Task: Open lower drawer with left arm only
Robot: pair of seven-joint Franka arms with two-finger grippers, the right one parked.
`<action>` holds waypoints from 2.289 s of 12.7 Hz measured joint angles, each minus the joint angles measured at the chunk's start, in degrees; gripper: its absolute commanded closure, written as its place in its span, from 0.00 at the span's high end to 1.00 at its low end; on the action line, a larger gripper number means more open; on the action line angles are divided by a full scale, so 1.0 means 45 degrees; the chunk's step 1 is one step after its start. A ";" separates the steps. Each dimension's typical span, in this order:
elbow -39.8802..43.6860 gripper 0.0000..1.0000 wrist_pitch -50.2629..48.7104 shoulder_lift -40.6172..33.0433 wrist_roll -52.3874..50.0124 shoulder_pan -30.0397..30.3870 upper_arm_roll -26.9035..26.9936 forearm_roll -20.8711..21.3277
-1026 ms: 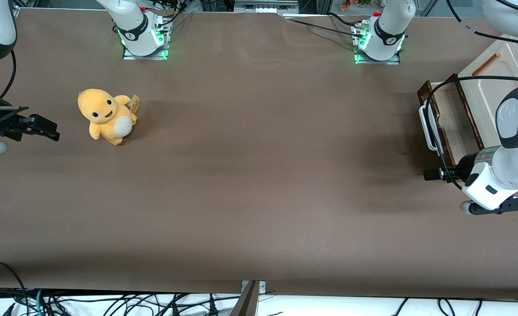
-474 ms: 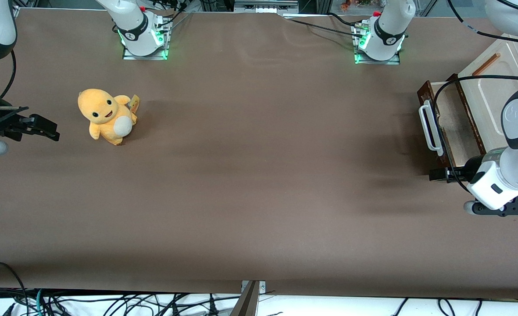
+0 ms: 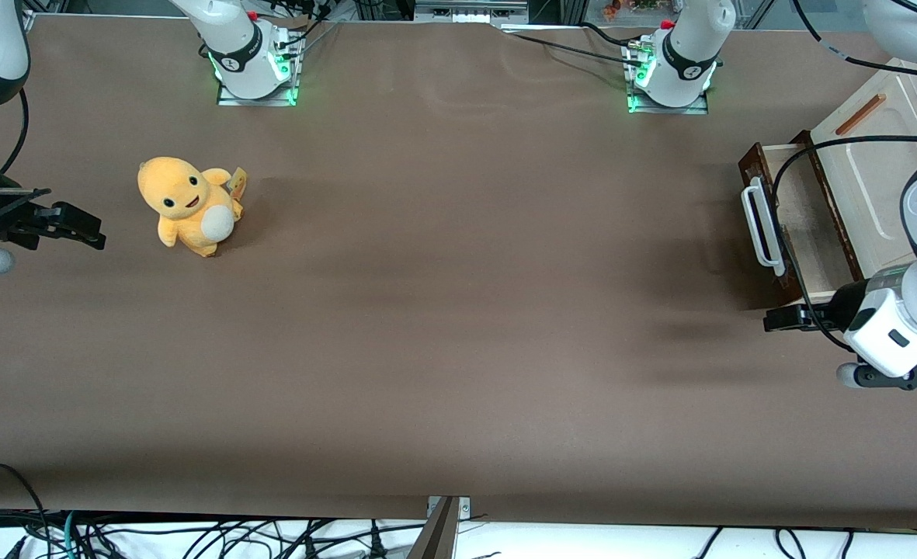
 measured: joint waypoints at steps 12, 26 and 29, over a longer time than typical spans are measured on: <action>0.0012 1.00 0.0239 -0.0116 0.1650 -0.0029 0.0167 0.0000; 0.0012 1.00 0.0239 -0.0117 0.1654 -0.0045 0.0162 0.0000; 0.0012 1.00 0.0239 -0.0117 0.1655 -0.0097 0.0156 0.0000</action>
